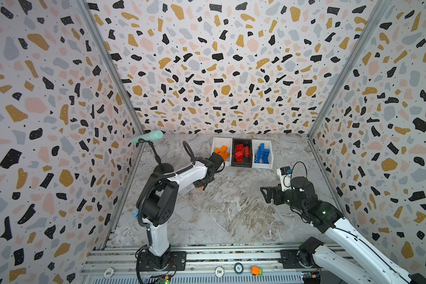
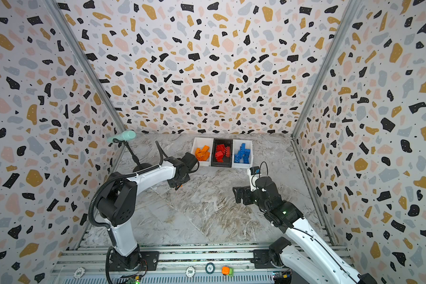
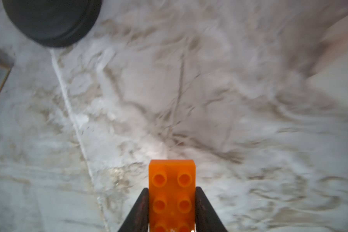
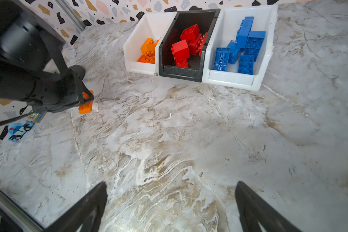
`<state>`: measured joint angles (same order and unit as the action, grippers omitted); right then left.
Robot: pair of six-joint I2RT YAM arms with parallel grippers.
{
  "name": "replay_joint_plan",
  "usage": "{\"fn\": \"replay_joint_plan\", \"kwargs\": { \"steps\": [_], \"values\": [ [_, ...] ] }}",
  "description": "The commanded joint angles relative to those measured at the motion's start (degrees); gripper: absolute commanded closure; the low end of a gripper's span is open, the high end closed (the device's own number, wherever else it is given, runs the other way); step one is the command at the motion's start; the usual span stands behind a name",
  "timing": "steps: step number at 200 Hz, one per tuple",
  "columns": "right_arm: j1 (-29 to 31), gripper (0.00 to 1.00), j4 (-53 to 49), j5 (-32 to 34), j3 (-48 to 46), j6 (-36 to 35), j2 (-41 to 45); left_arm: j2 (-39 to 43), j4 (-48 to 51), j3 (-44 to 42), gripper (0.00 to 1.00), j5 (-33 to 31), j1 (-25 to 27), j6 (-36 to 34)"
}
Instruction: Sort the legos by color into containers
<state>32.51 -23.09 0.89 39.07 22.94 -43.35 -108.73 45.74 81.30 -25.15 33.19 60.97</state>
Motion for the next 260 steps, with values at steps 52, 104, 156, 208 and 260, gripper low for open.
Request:
{"fn": "replay_joint_plan", "kwargs": {
  "steps": [52,104,156,208,260],
  "values": [
    [-0.2,0.0,-4.3,2.1,5.2,0.3,-2.6,-14.4,3.8,30.8,0.64,-3.1,0.3,-8.2],
    [-0.2,0.0,-10.1,6.6,8.8,1.1,-1.6,-26.2,2.4,50.0,0.63,-3.7,-0.1,-11.8],
    [-0.2,0.0,-15.1,10.2,11.4,3.9,3.1,-28.7,-9.2,50.3,0.2,3.0,-1.3,-13.9],
    [-0.2,0.0,-11.8,8.0,8.7,3.9,4.1,-18.3,-14.7,42.8,0.0,2.4,-0.2,-20.0],
    [-0.3,0.01,-0.4,12.0,1.6,2.6,0.7,12.1,-34.6,4.4,0.0,0.3,-0.1,-31.7]
  ]
}}
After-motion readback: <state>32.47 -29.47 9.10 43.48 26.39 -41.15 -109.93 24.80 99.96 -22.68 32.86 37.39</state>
